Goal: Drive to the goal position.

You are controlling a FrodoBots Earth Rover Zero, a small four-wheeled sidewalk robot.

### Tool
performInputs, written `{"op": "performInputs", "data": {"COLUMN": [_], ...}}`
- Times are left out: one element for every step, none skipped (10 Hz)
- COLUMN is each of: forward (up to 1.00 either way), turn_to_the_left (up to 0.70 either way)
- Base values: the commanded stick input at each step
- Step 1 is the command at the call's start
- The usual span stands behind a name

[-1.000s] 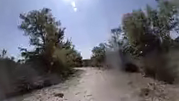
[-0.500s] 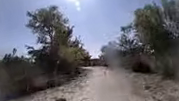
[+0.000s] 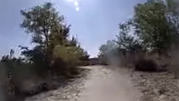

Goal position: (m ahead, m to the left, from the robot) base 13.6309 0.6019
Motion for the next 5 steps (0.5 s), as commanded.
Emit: {"op": "performInputs", "data": {"forward": [0.70,0.70,0.70,0.70,0.70], "turn_to_the_left": [0.00,0.00,0.00,0.00,0.00]}}
